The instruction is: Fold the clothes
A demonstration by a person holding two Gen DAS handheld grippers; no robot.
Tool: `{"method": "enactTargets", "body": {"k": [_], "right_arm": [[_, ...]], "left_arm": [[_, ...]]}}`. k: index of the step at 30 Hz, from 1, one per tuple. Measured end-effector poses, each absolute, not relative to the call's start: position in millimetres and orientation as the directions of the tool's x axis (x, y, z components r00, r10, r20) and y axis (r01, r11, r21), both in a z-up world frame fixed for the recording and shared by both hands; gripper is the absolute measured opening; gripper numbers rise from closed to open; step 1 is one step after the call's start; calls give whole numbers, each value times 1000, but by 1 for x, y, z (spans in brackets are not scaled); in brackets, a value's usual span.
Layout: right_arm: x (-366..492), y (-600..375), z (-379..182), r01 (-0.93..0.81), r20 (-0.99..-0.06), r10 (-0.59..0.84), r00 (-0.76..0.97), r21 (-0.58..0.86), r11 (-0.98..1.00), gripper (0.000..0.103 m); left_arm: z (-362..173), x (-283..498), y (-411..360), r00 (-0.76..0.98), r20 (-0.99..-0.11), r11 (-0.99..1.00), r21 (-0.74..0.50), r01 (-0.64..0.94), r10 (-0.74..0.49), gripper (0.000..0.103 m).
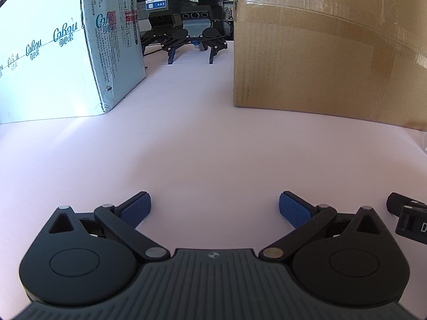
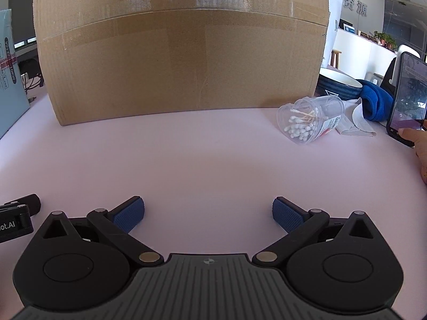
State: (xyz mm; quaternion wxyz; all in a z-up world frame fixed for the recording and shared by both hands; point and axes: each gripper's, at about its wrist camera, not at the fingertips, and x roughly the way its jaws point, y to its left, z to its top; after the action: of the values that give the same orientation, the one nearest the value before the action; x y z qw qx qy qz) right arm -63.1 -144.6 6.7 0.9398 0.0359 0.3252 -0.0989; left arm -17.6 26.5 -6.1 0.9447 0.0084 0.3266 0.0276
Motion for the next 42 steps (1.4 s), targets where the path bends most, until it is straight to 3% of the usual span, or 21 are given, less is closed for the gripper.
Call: {"method": "enactTargets", "body": {"k": [42], "right_arm": [[-61, -147, 7, 213, -619, -166, 768, 3, 977, 103]], "left_arm": [[-6, -17, 28, 784, -618, 998, 34, -47, 58, 103]]}}
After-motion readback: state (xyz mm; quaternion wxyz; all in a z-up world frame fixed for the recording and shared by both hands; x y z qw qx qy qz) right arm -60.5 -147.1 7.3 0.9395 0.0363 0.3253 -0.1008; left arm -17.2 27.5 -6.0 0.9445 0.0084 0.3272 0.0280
